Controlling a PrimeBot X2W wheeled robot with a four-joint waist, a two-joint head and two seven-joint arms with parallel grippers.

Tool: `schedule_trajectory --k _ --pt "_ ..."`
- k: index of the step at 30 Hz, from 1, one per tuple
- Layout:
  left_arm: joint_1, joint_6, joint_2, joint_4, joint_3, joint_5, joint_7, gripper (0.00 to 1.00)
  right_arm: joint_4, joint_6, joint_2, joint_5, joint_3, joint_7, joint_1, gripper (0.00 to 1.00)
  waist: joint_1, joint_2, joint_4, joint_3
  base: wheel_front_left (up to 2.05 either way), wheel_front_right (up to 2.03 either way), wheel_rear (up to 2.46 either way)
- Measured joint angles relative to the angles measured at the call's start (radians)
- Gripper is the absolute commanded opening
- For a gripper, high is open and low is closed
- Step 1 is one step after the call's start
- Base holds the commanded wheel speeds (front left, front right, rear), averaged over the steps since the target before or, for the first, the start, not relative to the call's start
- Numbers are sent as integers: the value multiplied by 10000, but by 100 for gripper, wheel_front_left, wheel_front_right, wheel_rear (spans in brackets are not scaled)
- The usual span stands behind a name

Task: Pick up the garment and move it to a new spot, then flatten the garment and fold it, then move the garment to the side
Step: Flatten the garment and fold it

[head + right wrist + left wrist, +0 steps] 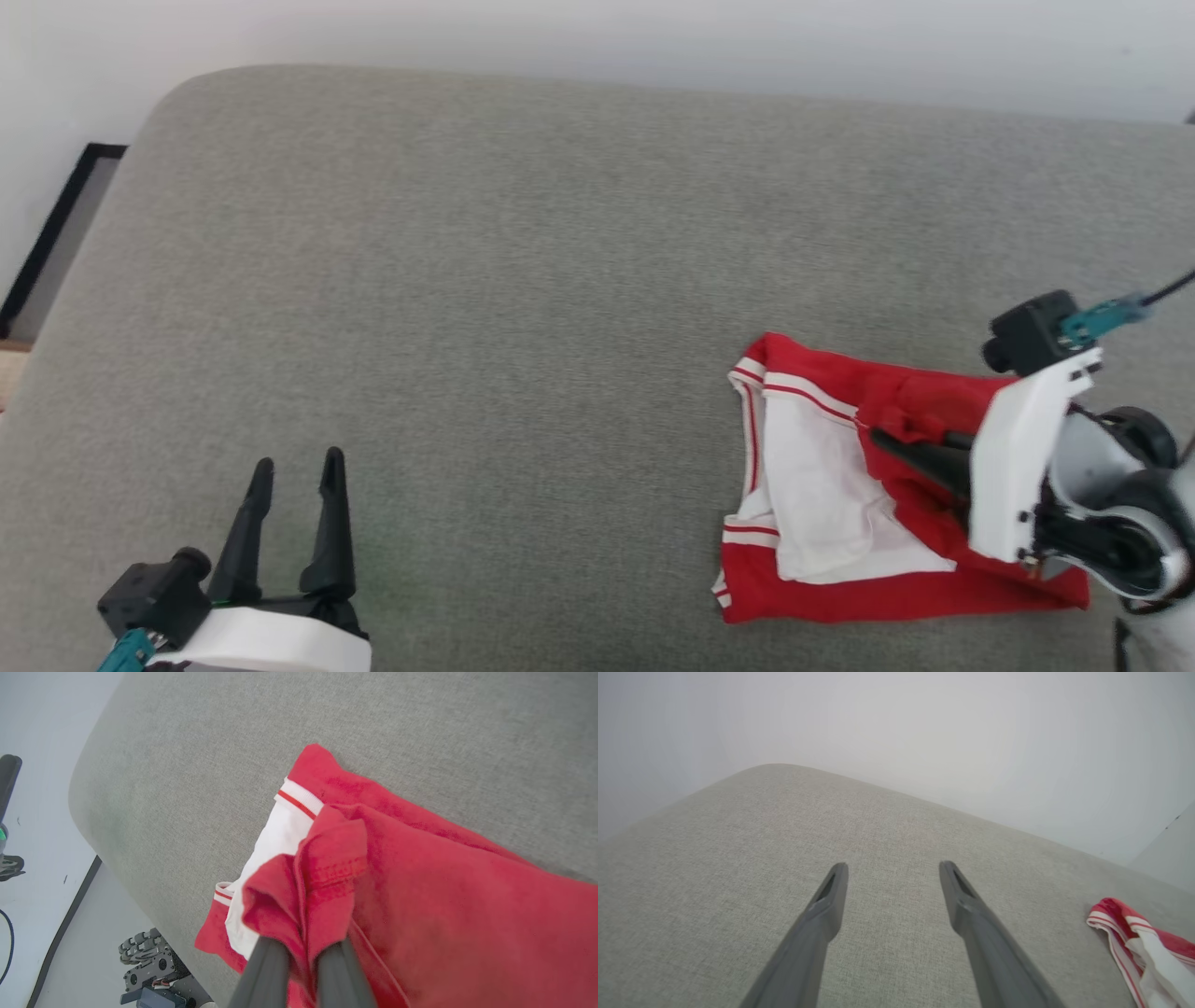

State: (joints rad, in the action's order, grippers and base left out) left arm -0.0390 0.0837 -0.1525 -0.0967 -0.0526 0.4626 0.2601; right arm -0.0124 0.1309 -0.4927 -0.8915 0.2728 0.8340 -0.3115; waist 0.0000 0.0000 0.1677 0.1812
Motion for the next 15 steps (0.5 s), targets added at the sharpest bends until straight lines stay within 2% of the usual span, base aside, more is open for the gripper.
schedule_trajectory --k 2,4,5,10,15 --pt "73 50 58 -84 -33 -27 2 100 316 -2 144 211 242 -54 -174 0 0 0 146 0 0 0 0" --pt "152 86 151 -146 -71 -61 2 100 554 -2 311 324 516 -211 -331 51 0 0 257 -11 0 0 0" --pt "153 104 205 -180 -82 -59 2 100 617 -2 359 328 639 -270 -398 100 0 0 299 -26 0 0 0" --pt "124 203 249 -201 44 -48 2 100 585 -2 174 65 807 -203 -474 100 0 0 302 -250 0 0 0" --pt "-114 244 198 -21 309 0 4 100 -161 0 -90 -437 100 -412 -339 100 0 0 13 -413 0 0 0"
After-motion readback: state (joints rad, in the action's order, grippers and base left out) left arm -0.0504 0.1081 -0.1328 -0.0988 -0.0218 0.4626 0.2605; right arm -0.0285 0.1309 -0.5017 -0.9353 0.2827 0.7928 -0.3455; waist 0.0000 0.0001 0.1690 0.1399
